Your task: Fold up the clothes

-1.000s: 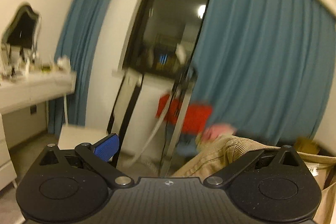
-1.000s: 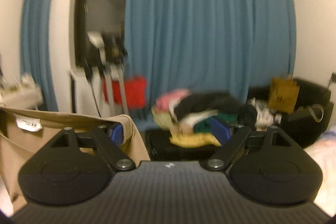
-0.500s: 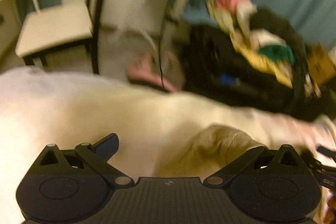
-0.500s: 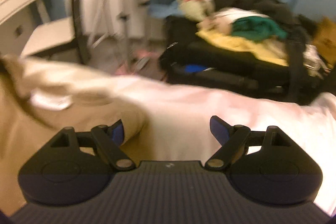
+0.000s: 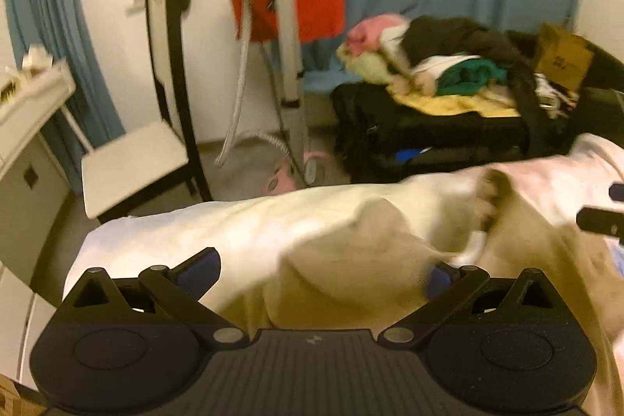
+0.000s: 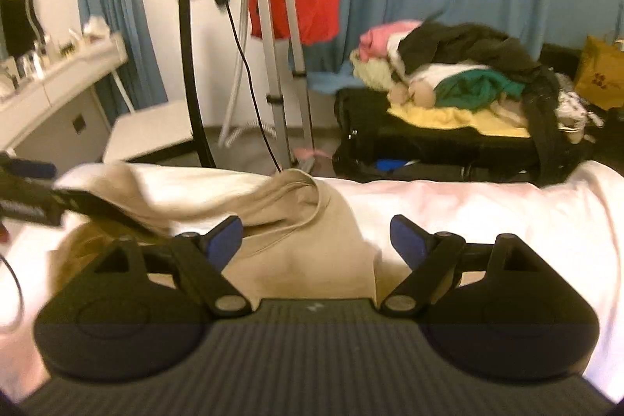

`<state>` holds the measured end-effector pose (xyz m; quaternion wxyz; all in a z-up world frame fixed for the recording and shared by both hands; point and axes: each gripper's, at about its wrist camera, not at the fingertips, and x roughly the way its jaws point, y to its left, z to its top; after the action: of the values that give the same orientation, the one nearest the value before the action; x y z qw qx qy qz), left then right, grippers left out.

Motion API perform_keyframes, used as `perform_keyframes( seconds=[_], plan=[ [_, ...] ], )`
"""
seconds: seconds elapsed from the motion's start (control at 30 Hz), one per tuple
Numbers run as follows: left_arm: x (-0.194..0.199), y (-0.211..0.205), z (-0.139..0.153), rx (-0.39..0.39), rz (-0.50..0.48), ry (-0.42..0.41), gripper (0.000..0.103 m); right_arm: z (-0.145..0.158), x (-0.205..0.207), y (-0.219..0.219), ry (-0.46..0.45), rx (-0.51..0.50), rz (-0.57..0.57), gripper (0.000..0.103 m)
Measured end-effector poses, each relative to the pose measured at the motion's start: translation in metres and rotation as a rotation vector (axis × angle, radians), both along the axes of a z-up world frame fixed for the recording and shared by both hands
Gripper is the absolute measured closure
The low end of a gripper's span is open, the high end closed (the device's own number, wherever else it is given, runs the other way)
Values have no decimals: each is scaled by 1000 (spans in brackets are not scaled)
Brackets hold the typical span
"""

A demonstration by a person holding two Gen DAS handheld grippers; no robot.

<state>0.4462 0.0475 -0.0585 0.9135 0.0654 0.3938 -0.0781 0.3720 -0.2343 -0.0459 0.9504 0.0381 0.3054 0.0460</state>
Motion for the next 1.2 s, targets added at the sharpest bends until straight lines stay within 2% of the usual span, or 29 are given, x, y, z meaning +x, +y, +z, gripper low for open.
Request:
perform_keyframes(
  seconds=[0.23,0.3,0.43,0.5,0.57,0.67,0.73,0.83,0.93,1.03,1.07,1.1,1.13,1.2],
  plan=[
    [-115,-25,14,15,3,-140,0,1,-165,0,-97,158,-100,19],
    [-144,-24,13,-15,5,-142,0,-5,-201,1,-108,188,-111,19],
    [-189,-17,10,-66,11,-137,0,-20,-238,-1,-82,257,-122,19],
    [-199,-11,8,-83,20,-136,1,-26,-250,-4,-105,288,-115,19],
    [-196,-4,3,-126,37,-128,5,-32,-253,-3,-105,277,-96,19],
    [-177,6,-6,-238,78,-94,18,-40,-251,-2,-112,245,-79,19],
    [-155,8,-15,-329,98,-71,25,-45,-245,-4,-100,259,-92,19],
    [-116,-5,-30,-389,104,-69,34,-55,-232,-5,-77,322,-84,19],
    [-68,-25,-46,-408,90,-52,44,-67,-217,0,-51,336,-69,19],
    [-19,-43,-60,-367,99,-33,58,-82,-201,3,-16,347,-42,19],
    [-4,-49,-62,-340,103,-41,65,-88,-195,4,-5,348,-31,19],
    [12,-53,-63,-315,107,-51,77,-93,-190,6,-5,344,-19,19],
    [27,-56,-63,-301,115,-57,82,-96,-185,6,-6,338,-15,19],
    [56,-57,-62,-327,154,-48,85,-104,-175,7,-13,332,-11,19]
  ],
)
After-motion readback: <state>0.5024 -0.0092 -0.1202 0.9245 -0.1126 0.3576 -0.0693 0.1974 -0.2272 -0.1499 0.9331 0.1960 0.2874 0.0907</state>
